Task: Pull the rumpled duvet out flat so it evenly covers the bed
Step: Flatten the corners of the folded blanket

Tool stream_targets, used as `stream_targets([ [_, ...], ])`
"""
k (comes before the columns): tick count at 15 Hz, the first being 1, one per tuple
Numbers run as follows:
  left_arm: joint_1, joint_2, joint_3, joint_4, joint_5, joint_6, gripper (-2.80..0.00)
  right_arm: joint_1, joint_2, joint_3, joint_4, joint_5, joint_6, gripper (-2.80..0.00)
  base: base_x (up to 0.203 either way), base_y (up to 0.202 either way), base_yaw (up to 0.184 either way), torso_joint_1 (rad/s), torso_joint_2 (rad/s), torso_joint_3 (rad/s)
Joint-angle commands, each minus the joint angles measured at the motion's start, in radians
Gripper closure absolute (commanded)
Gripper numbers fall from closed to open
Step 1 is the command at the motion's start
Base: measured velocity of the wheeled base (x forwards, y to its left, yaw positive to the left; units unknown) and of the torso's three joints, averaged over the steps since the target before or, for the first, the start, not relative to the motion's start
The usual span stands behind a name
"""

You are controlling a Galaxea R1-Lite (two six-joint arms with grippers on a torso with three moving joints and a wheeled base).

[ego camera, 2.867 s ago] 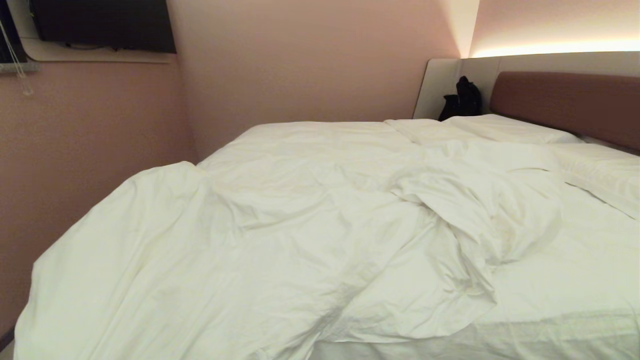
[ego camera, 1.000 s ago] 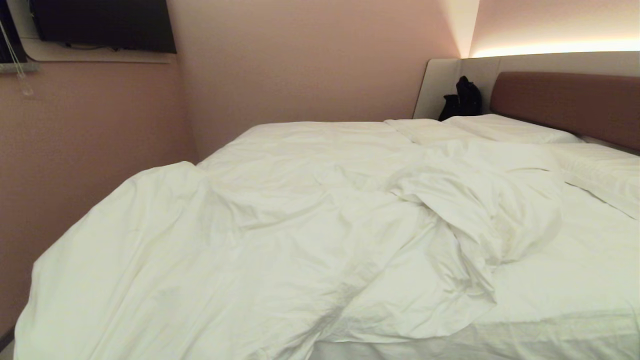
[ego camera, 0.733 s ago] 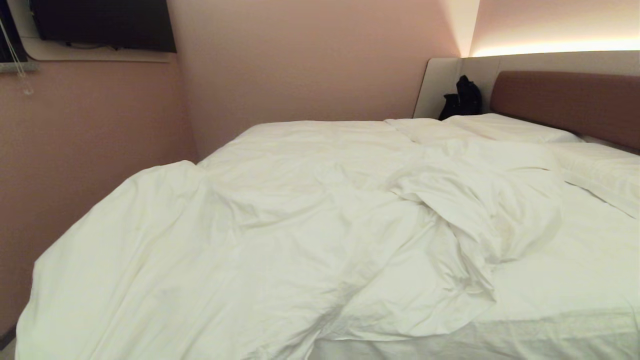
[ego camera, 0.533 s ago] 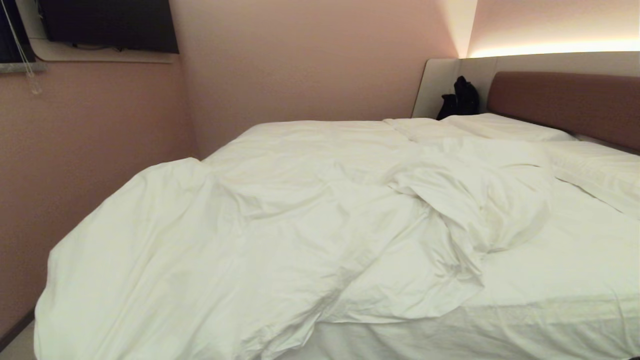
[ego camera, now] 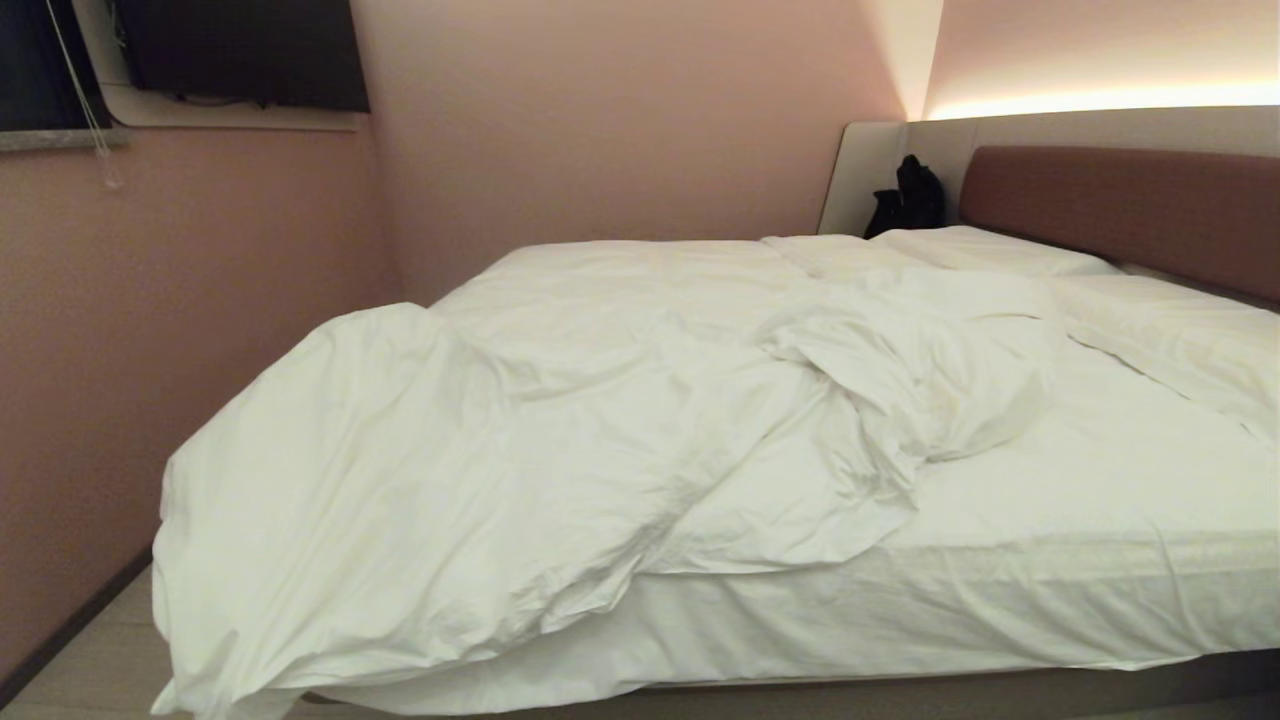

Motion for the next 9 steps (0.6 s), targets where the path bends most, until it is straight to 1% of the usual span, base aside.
stream_targets([
  [1, 0.000, 0.000, 0.000, 0.000, 0.000, 0.003, 0.00, 0.000, 0.001, -0.001, 0.000, -0.001, 0.000, 0.00, 0.000, 0.000, 0.000, 0.000, 0.00, 0.000],
  [9, 0.000, 0.000, 0.000, 0.000, 0.000, 0.000, 0.00, 0.000, 0.001, -0.001, 0.002, 0.000, 0.000, 0.00, 0.000, 0.000, 0.000, 0.000, 0.00, 0.000],
])
